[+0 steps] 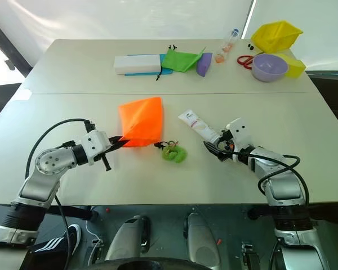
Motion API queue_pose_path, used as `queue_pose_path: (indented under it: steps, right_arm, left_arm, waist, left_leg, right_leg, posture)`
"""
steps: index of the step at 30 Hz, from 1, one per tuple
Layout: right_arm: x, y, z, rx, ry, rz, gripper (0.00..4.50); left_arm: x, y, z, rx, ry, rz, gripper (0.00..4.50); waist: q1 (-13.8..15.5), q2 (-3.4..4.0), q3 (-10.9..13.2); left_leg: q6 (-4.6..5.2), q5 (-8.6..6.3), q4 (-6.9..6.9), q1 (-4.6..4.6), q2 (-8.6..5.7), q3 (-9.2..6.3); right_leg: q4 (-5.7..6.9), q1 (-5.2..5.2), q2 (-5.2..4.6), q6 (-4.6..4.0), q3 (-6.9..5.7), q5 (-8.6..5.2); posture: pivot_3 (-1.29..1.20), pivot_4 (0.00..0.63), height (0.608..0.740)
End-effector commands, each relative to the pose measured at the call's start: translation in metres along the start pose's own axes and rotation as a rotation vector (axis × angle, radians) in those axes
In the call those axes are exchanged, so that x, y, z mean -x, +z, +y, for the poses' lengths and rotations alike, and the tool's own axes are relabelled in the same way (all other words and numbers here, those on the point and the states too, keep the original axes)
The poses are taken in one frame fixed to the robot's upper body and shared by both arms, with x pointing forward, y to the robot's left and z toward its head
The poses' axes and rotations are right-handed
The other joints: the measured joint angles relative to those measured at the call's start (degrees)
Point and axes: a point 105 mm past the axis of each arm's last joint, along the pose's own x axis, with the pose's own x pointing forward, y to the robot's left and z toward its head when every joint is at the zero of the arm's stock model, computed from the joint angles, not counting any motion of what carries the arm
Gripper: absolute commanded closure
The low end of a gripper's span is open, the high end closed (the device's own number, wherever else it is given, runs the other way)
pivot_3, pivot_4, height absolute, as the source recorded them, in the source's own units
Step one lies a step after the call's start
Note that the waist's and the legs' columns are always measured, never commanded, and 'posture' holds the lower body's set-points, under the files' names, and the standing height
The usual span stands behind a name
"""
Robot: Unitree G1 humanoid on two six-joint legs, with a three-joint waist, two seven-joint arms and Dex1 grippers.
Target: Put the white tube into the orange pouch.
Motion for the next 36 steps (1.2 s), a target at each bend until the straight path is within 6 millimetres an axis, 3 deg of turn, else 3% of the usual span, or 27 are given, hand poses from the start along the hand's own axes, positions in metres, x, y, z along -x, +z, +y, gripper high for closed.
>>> queue_pose_path:
  steps: [1,4,7,8,14,19,24,27,31,36]
  right_arm:
    - [0.001,0.018,0.003,-0.003,0.017,-0.070,0.00]
    - [0.000,0.019,0.007,-0.016,0.039,-0.077,0.90]
    - [-0.001,0.023,0.007,-0.019,0.033,-0.101,2.43]
    - [-0.001,0.023,0.006,-0.015,0.025,-0.103,2.68]
    - [0.016,0.037,0.005,0.039,0.043,-0.143,2.67]
    - [0.049,0.060,0.048,0.015,0.301,-0.198,2.67]
    - [0.063,0.049,0.096,0.016,0.495,-0.113,2.67]
    - [0.056,0.035,0.117,-0.018,0.525,-0.074,2.67]
    - [0.039,0.009,0.123,0.019,0.490,0.010,2.67]
    - [0.013,0.015,0.126,0.008,0.419,-0.056,2.67]
  left_arm:
    - [0.003,0.000,0.001,-0.003,0.027,-0.011,4.45]
    - [0.005,-0.004,0.002,0.012,0.042,-0.002,4.50]
    - [0.007,-0.007,0.003,0.035,0.056,0.000,4.50]
    - [0.007,-0.007,0.004,0.039,0.060,-0.001,4.50]
    - [0.004,-0.001,0.016,0.098,0.108,-0.026,4.50]
    - [0.003,0.002,0.017,0.098,0.101,-0.024,4.50]
    - [0.001,0.007,0.018,0.097,0.090,-0.028,4.50]
    - [0.000,0.009,0.019,0.092,0.082,-0.032,4.50]
    - [0.000,0.014,0.020,0.097,0.078,-0.040,4.50]
    - [-0.003,0.021,0.018,0.101,0.061,-0.048,4.50]
  waist:
    - [0.0,0.00,0.0]
    - [0.1,0.00,0.0]
    - [0.1,0.00,0.0]
    - [0.1,0.00,0.0]
    - [0.1,0.02,0.0]
    - [0.2,0.01,0.0]
    - [0.1,-0.02,0.0]
    - [0.1,-0.03,0.0]
    - [0.1,-0.03,0.0]
    - [0.0,-0.06,0.0]
  left_leg:
    - [0.00,0.00,0.00,0.00,0.00,0.00]
    - [0.00,0.00,0.00,0.00,0.00,0.00]
    - [0.00,0.00,0.01,0.00,0.00,0.00]
    - [0.00,0.00,0.01,0.00,0.00,0.00]
    - [0.00,0.00,0.00,-0.01,0.00,0.00]
    - [0.00,0.00,-0.05,-0.04,0.00,-0.01]
    - [0.00,0.00,-0.06,0.01,0.02,-0.02]
    - [0.00,0.00,-0.03,0.01,0.02,-0.02]
    - [-0.01,-0.01,0.03,-0.02,0.01,-0.02]
    - [-0.01,-0.01,0.07,-0.05,0.00,0.00]
  right_leg:
    - [0.00,0.00,0.01,0.00,0.00,0.00]
    - [0.01,0.00,0.01,0.00,0.00,0.00]
    - [0.00,0.00,0.01,0.01,0.00,0.00]
    - [0.00,0.00,0.00,0.01,0.00,0.00]
    - [0.00,-0.01,0.01,0.01,0.00,0.00]
    - [0.00,-0.04,0.01,0.04,0.00,-0.01]
    - [0.00,-0.03,0.03,0.13,0.00,-0.08]
    - [0.00,-0.02,0.02,0.21,0.00,-0.14]
    - [-0.03,-0.02,-0.02,0.21,0.00,-0.13]
    - [-0.04,-0.03,-0.04,0.20,0.00,-0.13]
  posture:
    - [0.00,0.150,0.740]
    - [0.00,0.150,0.740]
    - [0.00,0.150,0.740]
    - [0.00,0.150,0.740]
    - [0.00,0.150,0.740]
    - [0.00,0.150,0.740]
    - [0.00,0.150,0.740]
    - [0.00,0.150,0.740]
    - [0.00,0.150,0.740]
    - [0.00,0.150,0.740]
